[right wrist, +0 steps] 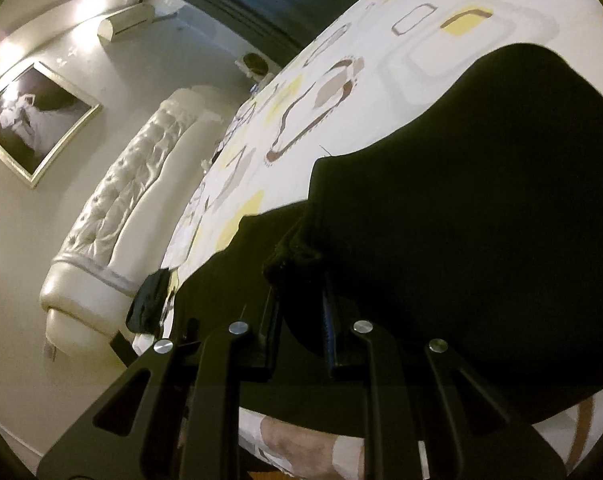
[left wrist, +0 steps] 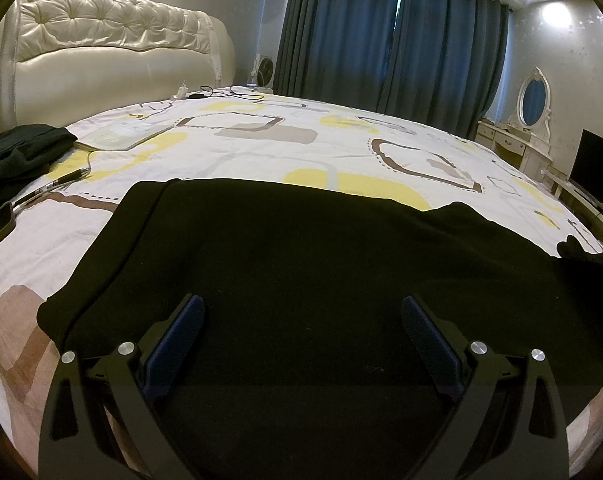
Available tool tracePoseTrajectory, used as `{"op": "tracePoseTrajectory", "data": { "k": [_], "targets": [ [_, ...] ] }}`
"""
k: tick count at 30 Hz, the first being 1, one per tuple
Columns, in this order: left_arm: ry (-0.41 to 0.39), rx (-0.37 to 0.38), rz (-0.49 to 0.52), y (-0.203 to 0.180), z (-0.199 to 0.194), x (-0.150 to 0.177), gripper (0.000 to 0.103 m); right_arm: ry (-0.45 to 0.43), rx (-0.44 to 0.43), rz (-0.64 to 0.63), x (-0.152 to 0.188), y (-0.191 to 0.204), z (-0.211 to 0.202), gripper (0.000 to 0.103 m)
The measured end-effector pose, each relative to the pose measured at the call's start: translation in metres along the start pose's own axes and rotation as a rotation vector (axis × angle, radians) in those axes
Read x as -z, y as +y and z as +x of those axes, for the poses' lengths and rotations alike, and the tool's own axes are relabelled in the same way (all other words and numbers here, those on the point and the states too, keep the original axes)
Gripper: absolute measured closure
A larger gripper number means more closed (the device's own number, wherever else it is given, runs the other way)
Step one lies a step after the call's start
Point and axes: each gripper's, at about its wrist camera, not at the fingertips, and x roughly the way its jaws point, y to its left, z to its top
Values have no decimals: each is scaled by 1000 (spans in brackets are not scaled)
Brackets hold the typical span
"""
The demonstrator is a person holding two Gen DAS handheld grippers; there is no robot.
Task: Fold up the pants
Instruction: 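Release the black pants and raise both tools above the folded bundle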
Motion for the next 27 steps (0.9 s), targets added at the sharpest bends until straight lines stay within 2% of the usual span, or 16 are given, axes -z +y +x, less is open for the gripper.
{"op": "tracePoseTrajectory", "data": {
  "k": [11, 27],
  "targets": [
    [-1, 0, -1, 0, 0, 0, 5, 88, -7, -28, 17, 16, 32, 86],
    [-2, 0, -2, -1, 0, 1, 5, 120, 104, -191, 29, 36, 44, 86]
  ]
}}
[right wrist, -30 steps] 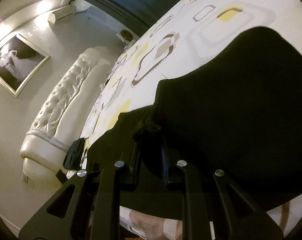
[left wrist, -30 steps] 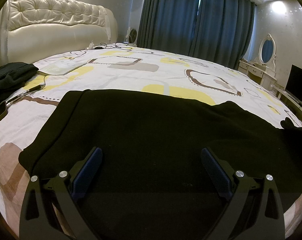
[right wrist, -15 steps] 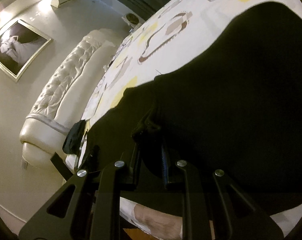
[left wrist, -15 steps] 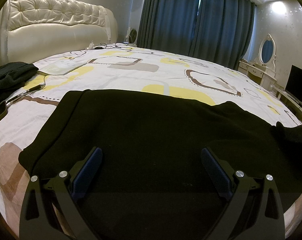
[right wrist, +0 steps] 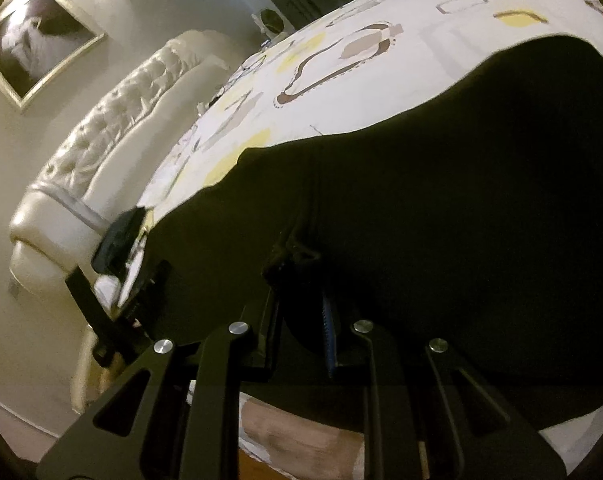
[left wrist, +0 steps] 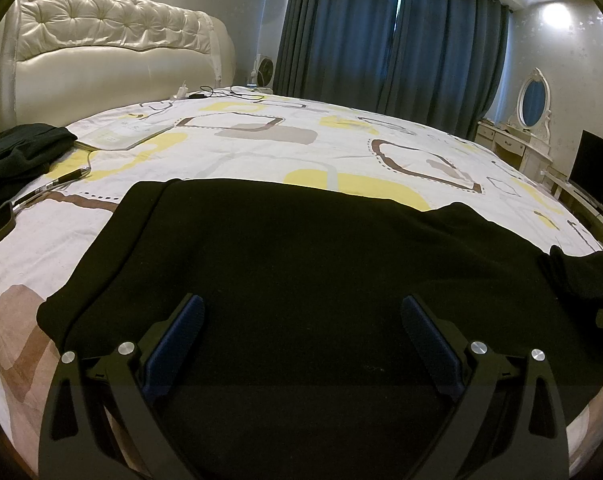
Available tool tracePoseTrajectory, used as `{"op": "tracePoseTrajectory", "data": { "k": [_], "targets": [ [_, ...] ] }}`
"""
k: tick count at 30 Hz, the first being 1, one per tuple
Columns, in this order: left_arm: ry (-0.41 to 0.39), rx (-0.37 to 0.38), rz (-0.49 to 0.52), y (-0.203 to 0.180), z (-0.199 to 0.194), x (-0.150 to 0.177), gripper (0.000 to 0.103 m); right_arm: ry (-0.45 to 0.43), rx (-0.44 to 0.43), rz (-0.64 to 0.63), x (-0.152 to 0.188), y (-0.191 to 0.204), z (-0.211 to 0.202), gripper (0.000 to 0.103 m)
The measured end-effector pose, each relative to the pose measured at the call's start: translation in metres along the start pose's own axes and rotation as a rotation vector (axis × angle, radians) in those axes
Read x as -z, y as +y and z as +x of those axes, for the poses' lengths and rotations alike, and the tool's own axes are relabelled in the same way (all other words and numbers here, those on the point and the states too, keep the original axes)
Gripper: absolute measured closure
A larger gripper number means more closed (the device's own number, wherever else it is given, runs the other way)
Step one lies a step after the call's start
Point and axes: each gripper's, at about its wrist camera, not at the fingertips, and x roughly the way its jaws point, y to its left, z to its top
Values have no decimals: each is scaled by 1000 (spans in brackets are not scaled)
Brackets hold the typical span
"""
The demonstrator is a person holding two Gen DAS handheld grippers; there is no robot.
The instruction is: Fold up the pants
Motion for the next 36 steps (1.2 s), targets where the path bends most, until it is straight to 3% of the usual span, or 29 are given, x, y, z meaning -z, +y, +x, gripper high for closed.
{"op": "tracePoseTrajectory", "data": {
  "k": [20, 28, 36],
  "targets": [
    [-2, 0, -1, 0, 0, 1, 5, 38, 266, -348, 21, 54, 15, 81],
    [-3, 0, -1, -1, 0, 1, 5, 53, 284, -407, 30, 70, 19, 58],
    [9, 1, 15, -4, 0, 0, 5, 64, 307, -481, 46, 90, 12, 51]
  ]
}}
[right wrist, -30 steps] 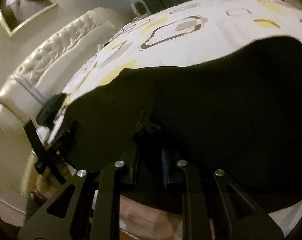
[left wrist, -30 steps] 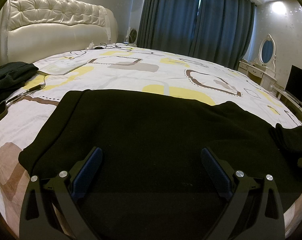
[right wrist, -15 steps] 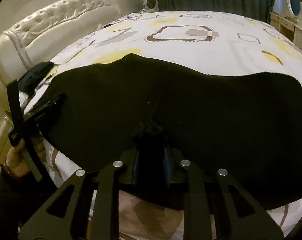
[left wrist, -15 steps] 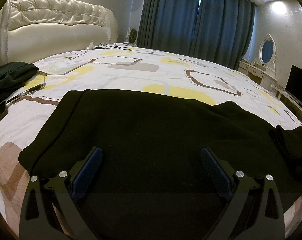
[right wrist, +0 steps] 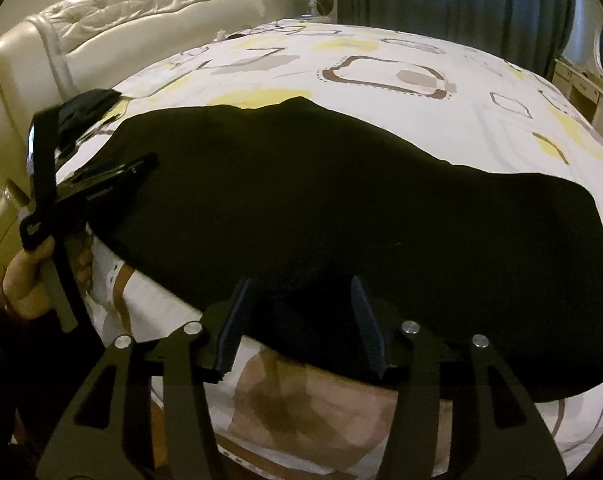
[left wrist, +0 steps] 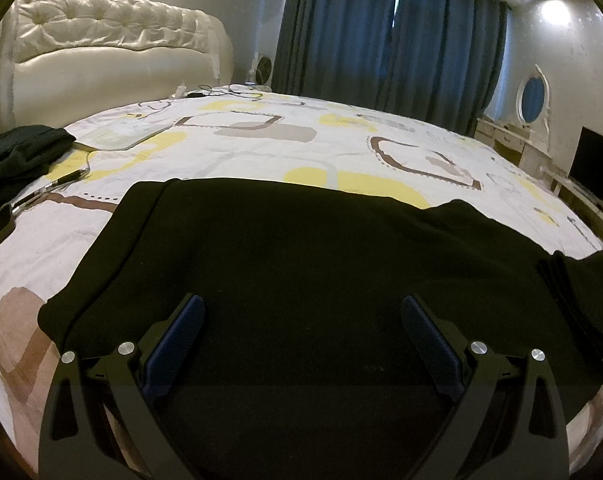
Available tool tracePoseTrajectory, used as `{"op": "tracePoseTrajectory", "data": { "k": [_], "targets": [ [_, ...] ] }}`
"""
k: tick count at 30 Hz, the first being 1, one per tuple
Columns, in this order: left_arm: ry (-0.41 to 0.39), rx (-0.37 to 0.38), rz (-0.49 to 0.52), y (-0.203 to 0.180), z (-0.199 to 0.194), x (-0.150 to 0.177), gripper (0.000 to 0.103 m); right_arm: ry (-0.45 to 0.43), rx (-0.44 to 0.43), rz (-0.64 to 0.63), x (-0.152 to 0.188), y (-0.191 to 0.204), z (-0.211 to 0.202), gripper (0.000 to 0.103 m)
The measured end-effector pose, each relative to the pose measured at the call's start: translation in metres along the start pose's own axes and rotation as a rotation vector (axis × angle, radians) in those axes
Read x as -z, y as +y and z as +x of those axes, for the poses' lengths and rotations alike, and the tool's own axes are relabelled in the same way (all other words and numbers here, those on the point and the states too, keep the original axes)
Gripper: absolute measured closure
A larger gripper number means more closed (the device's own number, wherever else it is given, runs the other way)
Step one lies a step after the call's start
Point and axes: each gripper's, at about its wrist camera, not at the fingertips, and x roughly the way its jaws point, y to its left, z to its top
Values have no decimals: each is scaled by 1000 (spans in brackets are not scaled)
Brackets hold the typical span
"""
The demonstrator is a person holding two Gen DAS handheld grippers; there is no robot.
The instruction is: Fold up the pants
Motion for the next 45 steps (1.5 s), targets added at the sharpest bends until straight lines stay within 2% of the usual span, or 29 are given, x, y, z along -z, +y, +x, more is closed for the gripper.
{"op": "tracePoseTrajectory", "data": {
  "k": [3, 6, 9, 11, 16, 18, 20, 24, 26, 28, 31, 33, 37, 41, 45],
  "targets": [
    [26, 21, 4, 1, -3, -4, 5, -11, -31, 12, 2, 1, -8, 49],
    [61, 54, -15, 10, -11, -10, 5, -31, -100, 72, 5, -6, -18, 44],
    [79, 77, -84, 37, -23, -18, 5, -34, -129, 102, 7, -11, -21, 42],
    [87, 103, -175, 68, -31, -26, 5, -34, -145, 122, 9, -14, -20, 42],
    [96, 238, -428, 137, -29, -36, 5, -5, -193, 161, 11, -15, -11, 40],
    [147, 334, -516, 161, -11, -38, 5, 0, -195, 156, 11, -12, -10, 38],
    [205, 423, -538, 168, 5, -40, 5, 1, -202, 153, 11, -11, -9, 33],
    [282, 515, -447, 154, 30, -49, 5, 6, -224, 173, 8, -12, -9, 32],
    [323, 525, -402, 145, 42, -55, 5, 7, -229, 176, 7, -12, -10, 32],
    [345, 549, -391, 143, 51, -59, 5, 9, -235, 178, 7, -12, -11, 32],
    [385, 627, -413, 144, 69, -61, 5, 13, -254, 194, 6, -14, -10, 31],
    [396, 668, -403, 145, 73, -62, 5, 14, -263, 202, 7, -14, -8, 31],
    [418, 749, -335, 118, 78, -65, 5, 22, -272, 205, 6, -13, -5, 31],
    [424, 760, -273, 106, 87, -61, 5, 25, -285, 216, 6, -14, -5, 31],
    [393, 804, -200, 104, 83, -59, 5, 23, -306, 238, 6, -18, -7, 31]
  ]
}}
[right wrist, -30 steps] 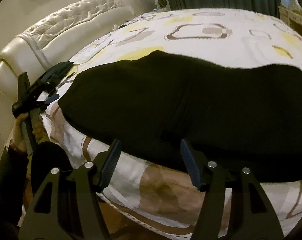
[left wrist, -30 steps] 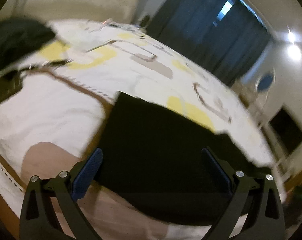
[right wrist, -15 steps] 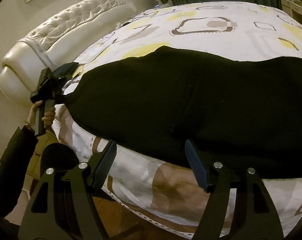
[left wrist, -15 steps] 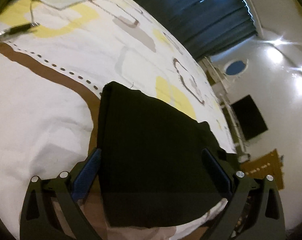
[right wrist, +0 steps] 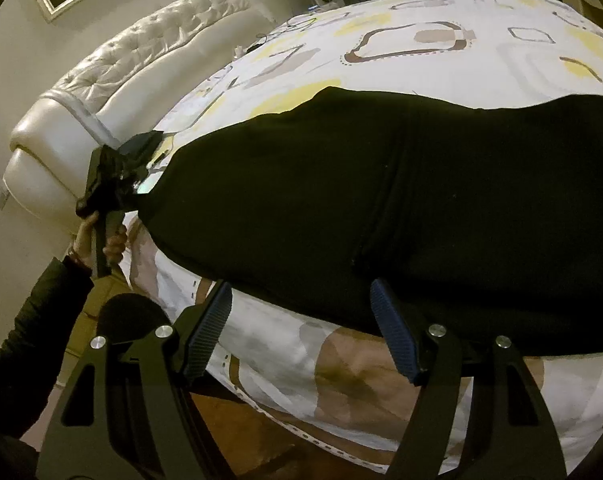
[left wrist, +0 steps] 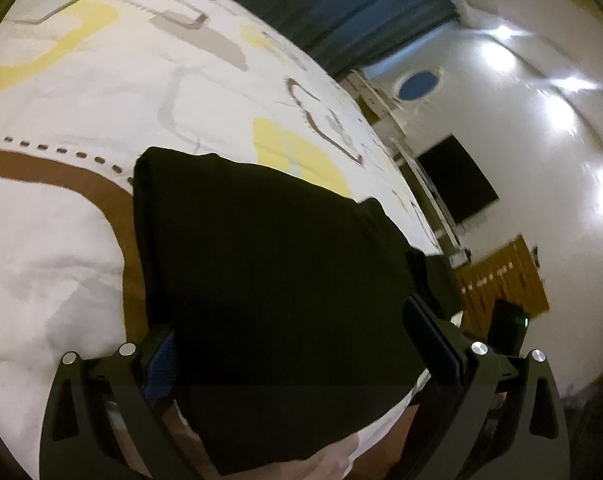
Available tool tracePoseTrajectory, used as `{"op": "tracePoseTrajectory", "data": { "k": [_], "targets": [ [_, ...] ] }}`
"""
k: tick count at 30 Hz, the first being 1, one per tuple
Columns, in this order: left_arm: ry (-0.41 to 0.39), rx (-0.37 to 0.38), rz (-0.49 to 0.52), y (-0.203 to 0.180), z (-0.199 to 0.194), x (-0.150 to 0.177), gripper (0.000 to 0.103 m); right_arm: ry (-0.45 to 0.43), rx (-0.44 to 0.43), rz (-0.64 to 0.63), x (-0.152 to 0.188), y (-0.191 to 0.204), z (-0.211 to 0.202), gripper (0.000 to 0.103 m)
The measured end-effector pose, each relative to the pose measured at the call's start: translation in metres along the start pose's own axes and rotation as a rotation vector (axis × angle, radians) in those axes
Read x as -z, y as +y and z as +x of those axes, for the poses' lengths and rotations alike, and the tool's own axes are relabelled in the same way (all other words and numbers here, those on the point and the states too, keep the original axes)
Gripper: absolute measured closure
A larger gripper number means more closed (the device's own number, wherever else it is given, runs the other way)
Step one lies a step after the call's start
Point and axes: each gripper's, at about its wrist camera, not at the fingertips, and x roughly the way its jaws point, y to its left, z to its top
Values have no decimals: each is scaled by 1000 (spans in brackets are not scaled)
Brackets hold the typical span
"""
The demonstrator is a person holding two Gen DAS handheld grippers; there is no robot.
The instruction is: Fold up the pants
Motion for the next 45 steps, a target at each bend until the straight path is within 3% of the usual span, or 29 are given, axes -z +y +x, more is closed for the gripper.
{"op": "tracePoseTrajectory", "data": {
  "k": [2, 4, 6, 9, 12, 16, 23, 25, 28, 29, 37, 38, 40, 41, 43, 45],
  "targets": [
    [5, -3, 23, -3, -2, 3, 5, -2, -5, 4, 0, -2, -1, 31],
    [-22, 0, -27, 2, -15, 3, 5, -2, -6, 7, 0, -4, -3, 31],
    [-50, 56, -102, 11, -25, 5, 5, 2, -11, 11, 1, -6, -4, 31],
    [9, 99, -117, 15, -23, 2, 5, 0, -24, 29, 0, -9, -4, 31],
    [74, 77, -138, 16, -14, -6, 5, 0, -28, 34, 0, -7, -2, 27],
    [99, 110, -159, 17, -3, -17, 5, 4, -26, 24, 0, -3, 1, 26],
    [-75, 301, -281, 51, -27, -18, 5, 2, -75, 70, 0, -11, -3, 26],
    [-27, 260, -240, 42, -25, -18, 5, 1, -82, 77, 1, -12, -3, 26],
    [124, 65, -102, 15, -4, -20, 5, 1, -84, 79, 1, -12, -2, 26],
    [138, 33, -90, 12, 1, -22, 5, 2, -85, 80, 1, -13, -1, 26],
    [79, 87, -163, 22, 10, -31, 6, 4, -99, 91, 1, -14, 2, 25],
    [79, 70, -163, 19, 6, -27, 9, 3, -100, 93, 1, -14, 3, 25],
    [100, -24, -161, 20, 8, -26, 47, 4, -99, 92, 2, -15, 4, 25],
    [104, -73, -189, 23, 8, -21, 72, 4, -101, 92, 2, -15, 3, 25],
    [81, -28, -293, 39, 3, -15, 72, 3, -104, 93, 2, -16, 4, 25],
    [78, -32, -256, 36, 1, -15, 72, 2, -110, 97, 2, -17, 4, 25]
  ]
}}
